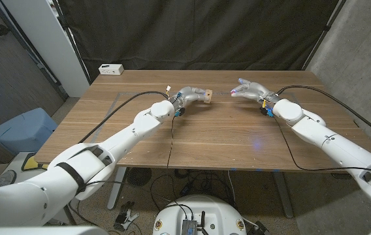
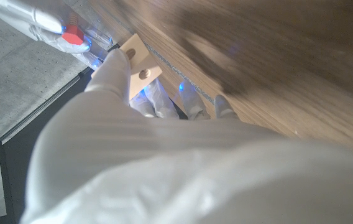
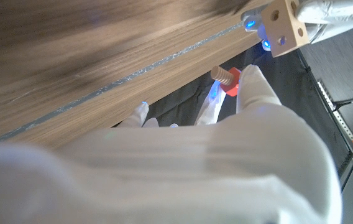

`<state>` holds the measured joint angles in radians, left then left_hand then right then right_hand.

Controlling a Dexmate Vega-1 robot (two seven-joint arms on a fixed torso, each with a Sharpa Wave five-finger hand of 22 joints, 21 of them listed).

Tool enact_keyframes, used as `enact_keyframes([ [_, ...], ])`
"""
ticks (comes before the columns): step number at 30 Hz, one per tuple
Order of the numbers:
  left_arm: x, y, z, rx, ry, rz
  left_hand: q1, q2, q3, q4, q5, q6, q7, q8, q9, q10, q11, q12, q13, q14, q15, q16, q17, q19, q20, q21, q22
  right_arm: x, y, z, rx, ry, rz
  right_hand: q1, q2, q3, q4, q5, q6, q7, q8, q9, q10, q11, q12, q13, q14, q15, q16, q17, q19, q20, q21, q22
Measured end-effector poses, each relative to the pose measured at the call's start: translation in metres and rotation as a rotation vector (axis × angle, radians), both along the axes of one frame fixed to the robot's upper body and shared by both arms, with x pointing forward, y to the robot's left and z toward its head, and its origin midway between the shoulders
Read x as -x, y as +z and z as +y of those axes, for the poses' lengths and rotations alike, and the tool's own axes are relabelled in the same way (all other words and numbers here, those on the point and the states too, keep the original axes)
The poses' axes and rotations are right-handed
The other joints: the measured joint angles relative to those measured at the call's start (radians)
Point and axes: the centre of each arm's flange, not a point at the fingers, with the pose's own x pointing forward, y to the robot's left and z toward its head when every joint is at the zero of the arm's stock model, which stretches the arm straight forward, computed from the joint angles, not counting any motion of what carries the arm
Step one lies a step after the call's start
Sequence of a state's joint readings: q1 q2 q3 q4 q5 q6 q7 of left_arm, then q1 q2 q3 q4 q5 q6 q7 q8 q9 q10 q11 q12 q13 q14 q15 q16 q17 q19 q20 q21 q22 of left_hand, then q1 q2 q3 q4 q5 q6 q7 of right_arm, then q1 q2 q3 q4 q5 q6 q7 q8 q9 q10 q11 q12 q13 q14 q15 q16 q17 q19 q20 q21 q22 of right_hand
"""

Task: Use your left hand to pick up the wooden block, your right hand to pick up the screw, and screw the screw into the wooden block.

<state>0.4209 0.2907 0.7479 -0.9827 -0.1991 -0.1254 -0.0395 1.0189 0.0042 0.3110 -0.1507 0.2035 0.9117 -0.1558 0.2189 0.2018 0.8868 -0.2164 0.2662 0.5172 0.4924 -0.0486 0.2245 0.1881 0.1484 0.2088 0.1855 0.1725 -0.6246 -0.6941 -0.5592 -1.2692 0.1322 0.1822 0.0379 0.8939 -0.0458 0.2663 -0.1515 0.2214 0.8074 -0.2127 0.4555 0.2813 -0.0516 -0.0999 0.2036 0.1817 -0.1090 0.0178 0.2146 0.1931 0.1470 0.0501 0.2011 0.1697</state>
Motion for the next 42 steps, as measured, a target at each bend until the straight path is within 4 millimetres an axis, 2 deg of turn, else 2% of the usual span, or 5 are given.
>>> enact_keyframes([
  [2, 0.000, 0.001, -0.001, 0.000, -0.004, -0.003, 0.000, 0.000, 0.000, 0.000, 0.000, 0.000, 0.000, 0.000, 0.000, 0.000, 0.000, 0.000, 0.000, 0.000, 0.000, 0.000, -0.001, 0.000, 0.000, 0.000, 0.000, 0.001, 0.000, 0.001, -0.012, 0.003, 0.000, 0.000, 0.000, 0.000, 0.000, 0.000, 0.000, 0.000, 0.008, 0.000, 0.004, -0.004, 0.000, 0.000, 0.000, 0.000, 0.000, 0.000, 0.000, 0.000, 0.000, 0.000],
  [11, -0.001, 0.002, -0.004, 0.003, -0.010, -0.006, -0.004, -0.004, 0.000, 0.000, 0.000, 0.002, -0.002, -0.001, 0.000, 0.000, 0.000, -0.002, 0.000, 0.000, 0.000, 0.000, -0.002, 0.000, 0.000, 0.000, 0.000, 0.003, 0.000, 0.006, -0.136, 0.020, 0.010, 0.000, 0.000, 0.000, 0.000, 0.000, 0.009, 0.009, 0.008, 0.001, 0.015, 0.001, 0.000, 0.000, 0.005, 0.005, 0.004, 0.000, 0.011, 0.003, 0.000, 0.000],
  [13, -0.001, 0.002, -0.005, 0.005, -0.012, -0.009, -0.010, 0.002, -0.001, -0.001, 0.000, 0.002, -0.002, -0.004, 0.000, 0.000, 0.000, -0.002, 0.000, 0.000, 0.000, 0.000, -0.001, 0.000, 0.000, 0.000, 0.000, 0.003, 0.001, 0.007, -0.164, 0.023, 0.010, 0.000, 0.000, 0.000, 0.000, 0.000, 0.011, 0.011, 0.015, 0.004, 0.016, 0.002, 0.000, 0.000, 0.009, 0.009, 0.004, 0.000, 0.011, 0.003, 0.000, 0.000],
  [42, -0.006, 0.001, -0.019, 0.043, -0.034, -0.014, -0.007, 0.006, -0.002, -0.002, 0.000, 0.001, -0.001, -0.005, 0.000, -0.003, 0.000, -0.007, 0.005, 0.000, 0.000, 0.000, -0.002, 0.000, 0.000, 0.000, 0.000, 0.004, -0.005, 0.030, -0.486, 0.078, 0.002, 0.008, 0.008, 0.000, 0.000, -0.008, 0.018, 0.018, 0.023, 0.009, 0.036, 0.011, 0.000, 0.000, 0.030, 0.009, 0.008, 0.000, 0.039, -0.004, 0.000, 0.000],
])
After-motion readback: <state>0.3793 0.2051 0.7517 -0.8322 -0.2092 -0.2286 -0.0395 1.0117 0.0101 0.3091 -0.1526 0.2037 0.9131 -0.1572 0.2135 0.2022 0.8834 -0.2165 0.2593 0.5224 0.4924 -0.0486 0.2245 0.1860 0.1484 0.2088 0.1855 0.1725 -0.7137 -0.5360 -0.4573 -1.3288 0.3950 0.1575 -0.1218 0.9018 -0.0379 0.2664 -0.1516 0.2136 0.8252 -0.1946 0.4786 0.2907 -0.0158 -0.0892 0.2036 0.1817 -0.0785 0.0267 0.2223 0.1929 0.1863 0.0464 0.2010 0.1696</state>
